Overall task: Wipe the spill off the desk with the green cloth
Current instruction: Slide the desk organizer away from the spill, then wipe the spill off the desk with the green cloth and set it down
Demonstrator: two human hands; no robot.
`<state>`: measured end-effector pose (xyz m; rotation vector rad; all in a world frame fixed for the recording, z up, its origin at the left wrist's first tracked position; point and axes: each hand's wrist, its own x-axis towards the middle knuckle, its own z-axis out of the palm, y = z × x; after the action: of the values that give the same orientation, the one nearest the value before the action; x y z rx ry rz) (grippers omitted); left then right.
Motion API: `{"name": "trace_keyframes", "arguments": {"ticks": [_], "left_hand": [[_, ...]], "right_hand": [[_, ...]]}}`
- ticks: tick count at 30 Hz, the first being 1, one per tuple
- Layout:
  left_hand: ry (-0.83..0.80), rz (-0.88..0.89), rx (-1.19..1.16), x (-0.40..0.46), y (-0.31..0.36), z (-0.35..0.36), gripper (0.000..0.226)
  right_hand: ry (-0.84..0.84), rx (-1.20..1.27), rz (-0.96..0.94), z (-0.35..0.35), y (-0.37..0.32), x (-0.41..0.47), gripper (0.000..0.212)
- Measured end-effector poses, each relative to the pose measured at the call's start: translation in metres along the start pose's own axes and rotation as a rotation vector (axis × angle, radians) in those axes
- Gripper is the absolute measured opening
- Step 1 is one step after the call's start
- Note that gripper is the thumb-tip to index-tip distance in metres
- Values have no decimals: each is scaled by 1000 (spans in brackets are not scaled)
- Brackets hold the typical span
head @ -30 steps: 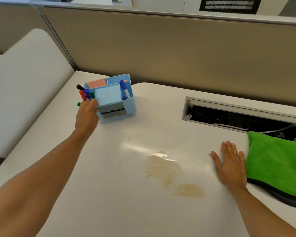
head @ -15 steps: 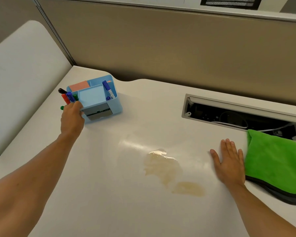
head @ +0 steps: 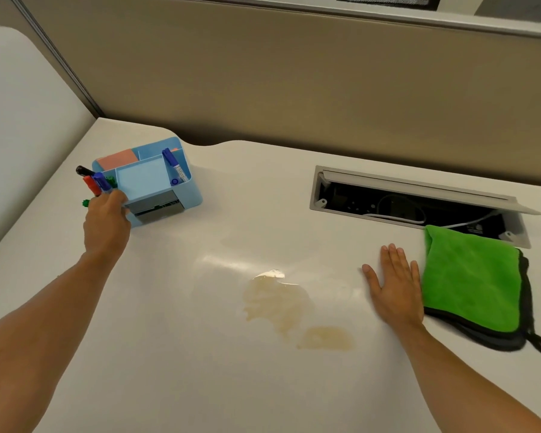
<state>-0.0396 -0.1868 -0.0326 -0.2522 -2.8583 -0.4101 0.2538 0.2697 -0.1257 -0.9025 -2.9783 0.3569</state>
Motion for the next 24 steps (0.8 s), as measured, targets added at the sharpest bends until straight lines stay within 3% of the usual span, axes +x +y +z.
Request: {"name": "trace_keyframes", "arguments": {"ticks": [6, 10, 13, 19, 24], "left_hand": [[55, -36, -46, -22, 11, 9, 44], [97, 110, -53, -63, 28, 22, 36], [30, 208, -136, -105, 44, 33, 31], [-133, 194, -194, -177, 68, 42, 43], [-275, 98, -160, -203, 60, 49, 60]], "right_hand": [[4, -2, -6, -1, -1, -1, 79], [-2, -12, -6, -3, -1, -2, 73], [-10, -17, -8, -3, -2, 0, 70], [-33, -5, -10, -8, -3, -4, 69], [185, 112, 12, -23, -1, -16, 56]]}}
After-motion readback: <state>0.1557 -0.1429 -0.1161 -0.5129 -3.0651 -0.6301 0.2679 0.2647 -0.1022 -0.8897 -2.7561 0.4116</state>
